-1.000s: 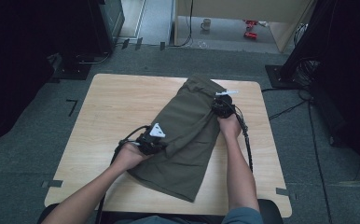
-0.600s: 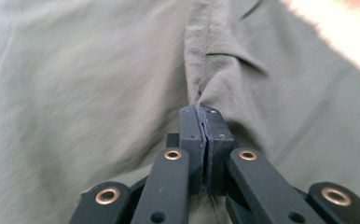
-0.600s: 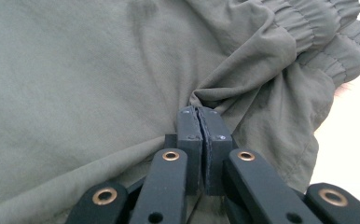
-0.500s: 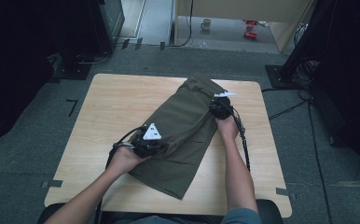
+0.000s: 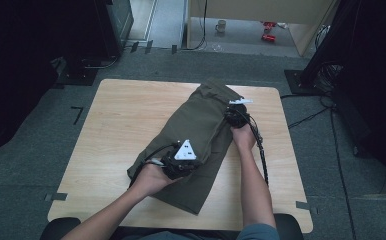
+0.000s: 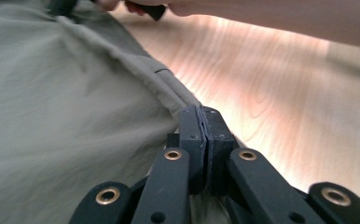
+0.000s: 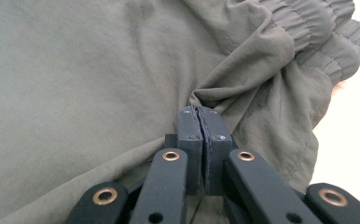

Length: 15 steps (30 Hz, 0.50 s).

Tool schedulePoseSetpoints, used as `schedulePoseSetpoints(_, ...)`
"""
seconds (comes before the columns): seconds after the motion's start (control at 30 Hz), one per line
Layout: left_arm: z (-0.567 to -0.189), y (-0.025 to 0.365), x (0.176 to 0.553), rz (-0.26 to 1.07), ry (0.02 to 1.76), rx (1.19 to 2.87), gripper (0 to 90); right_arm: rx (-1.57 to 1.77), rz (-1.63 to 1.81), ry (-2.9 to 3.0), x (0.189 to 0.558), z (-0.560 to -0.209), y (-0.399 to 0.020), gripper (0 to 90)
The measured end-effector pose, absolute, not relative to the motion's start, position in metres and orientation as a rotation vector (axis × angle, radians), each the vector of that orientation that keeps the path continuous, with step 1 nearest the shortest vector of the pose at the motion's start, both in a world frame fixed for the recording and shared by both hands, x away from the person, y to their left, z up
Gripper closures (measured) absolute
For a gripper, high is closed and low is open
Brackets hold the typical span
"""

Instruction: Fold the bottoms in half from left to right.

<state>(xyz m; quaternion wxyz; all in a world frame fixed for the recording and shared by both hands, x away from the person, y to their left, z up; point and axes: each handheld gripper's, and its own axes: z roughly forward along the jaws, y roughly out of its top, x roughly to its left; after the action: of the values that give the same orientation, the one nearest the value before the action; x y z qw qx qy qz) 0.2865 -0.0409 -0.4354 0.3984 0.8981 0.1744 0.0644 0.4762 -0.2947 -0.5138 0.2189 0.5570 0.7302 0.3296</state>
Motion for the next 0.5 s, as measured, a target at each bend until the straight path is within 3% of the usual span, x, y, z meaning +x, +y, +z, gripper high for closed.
schedulePoseSetpoints(0.2,-0.445,-0.058,0.277,0.063,0.41,2.278,87.2,1.542,0.916,2.022,0.476,-0.514,-0.295,88.0)
schedulePoseSetpoints(0.3,-0.446,-0.062,0.275,0.006,0.39,2.27,81.1,1.544,0.911,2.029,0.477,-0.513,-0.296,87.4)
schedulePoseSetpoints(0.5,-0.437,-0.048,0.282,0.052,0.382,2.237,76.0,1.65,0.961,2.05,0.476,-0.502,-0.306,74.7)
